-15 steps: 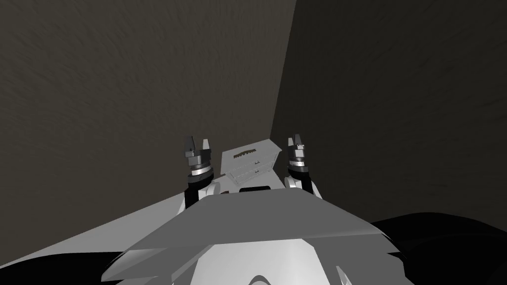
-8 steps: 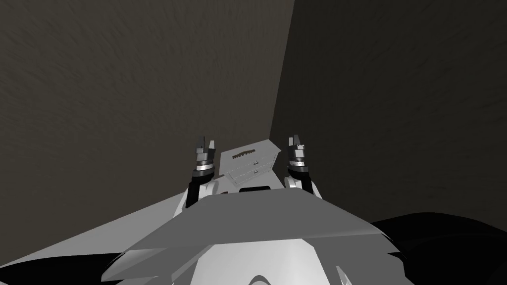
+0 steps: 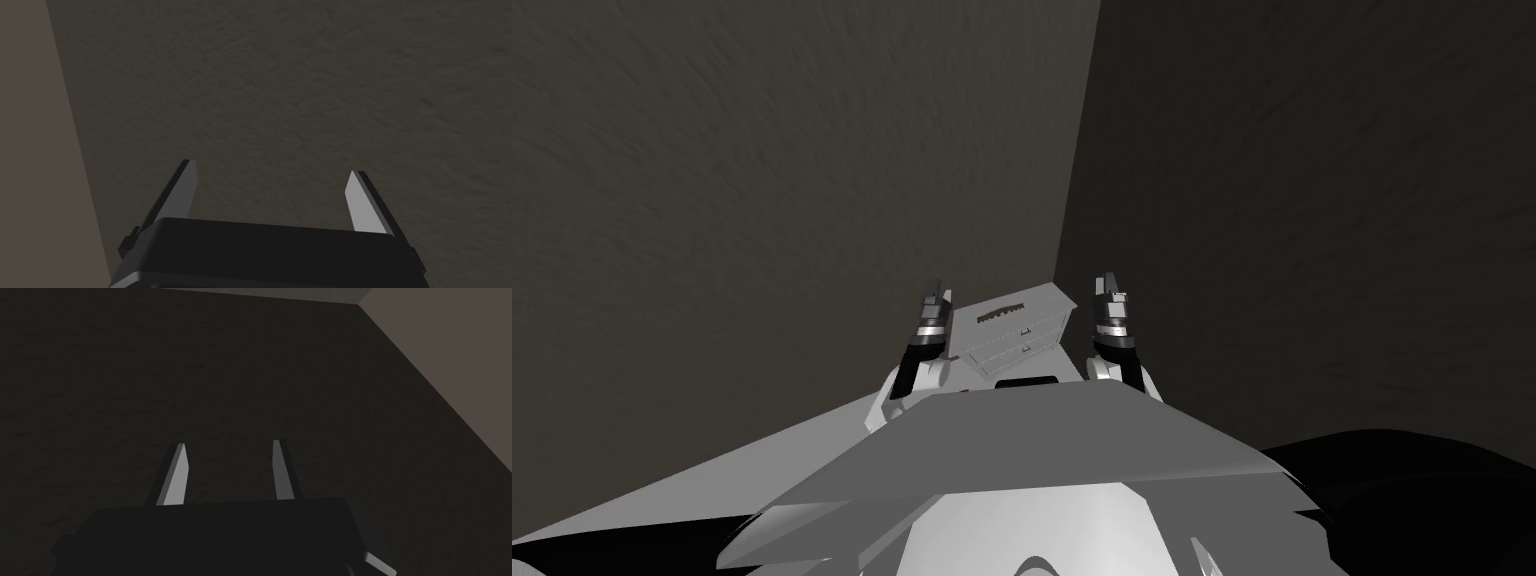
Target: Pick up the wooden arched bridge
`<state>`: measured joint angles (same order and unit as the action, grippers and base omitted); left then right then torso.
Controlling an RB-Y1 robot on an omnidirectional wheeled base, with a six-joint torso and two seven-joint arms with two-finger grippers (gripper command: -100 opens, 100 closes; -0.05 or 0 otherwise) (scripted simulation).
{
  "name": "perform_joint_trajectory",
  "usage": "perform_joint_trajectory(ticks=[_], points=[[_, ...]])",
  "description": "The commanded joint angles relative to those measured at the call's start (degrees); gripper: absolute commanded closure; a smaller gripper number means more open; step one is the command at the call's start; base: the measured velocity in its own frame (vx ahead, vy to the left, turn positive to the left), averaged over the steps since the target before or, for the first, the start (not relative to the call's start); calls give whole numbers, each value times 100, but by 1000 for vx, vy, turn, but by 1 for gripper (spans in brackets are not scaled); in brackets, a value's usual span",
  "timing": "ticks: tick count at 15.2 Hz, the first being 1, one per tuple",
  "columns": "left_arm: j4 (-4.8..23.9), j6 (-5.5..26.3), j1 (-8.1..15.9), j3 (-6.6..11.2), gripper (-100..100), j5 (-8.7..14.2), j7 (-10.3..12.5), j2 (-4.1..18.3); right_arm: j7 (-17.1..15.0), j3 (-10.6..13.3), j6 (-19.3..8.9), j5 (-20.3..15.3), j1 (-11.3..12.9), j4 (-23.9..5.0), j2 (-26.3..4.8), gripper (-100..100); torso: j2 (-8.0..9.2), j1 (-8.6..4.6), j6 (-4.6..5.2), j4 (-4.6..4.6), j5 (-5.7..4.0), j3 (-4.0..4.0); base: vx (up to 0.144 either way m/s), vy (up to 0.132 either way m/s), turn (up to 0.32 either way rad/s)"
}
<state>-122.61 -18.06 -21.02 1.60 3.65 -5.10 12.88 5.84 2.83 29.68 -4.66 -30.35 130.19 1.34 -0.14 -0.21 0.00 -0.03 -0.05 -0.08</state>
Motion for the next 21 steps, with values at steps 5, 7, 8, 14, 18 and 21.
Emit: perform_joint_trajectory(ticks=[5,7,8,14,18,21], points=[[479,670,333,165,-100,82,118,170,0,0,0,0,0,0,0,0,2,5,0,0,1,1,22,-43,-7],[684,951,479,237,-100,118,168,227,0,0,0,0,0,0,0,0,0,2,0,0,1,0,30,-53,-9],[684,951,479,237,-100,118,168,227,0,0,0,0,0,0,0,0,-1,0,0,0,0,-1,21,-39,1],[1335,1772,942,467,-100,232,326,361,0,0,0,0,0,0,0,0,0,1,-1,0,0,0,27,-47,-9],[1561,2151,1102,547,-100,272,381,394,0,0,0,0,0,0,0,0,1,2,0,1,0,1,24,-46,-10],[1790,2463,1265,628,-100,312,436,422,0,0,0,0,0,0,0,0,-3,-3,0,-1,-1,-2,33,-52,-7]])
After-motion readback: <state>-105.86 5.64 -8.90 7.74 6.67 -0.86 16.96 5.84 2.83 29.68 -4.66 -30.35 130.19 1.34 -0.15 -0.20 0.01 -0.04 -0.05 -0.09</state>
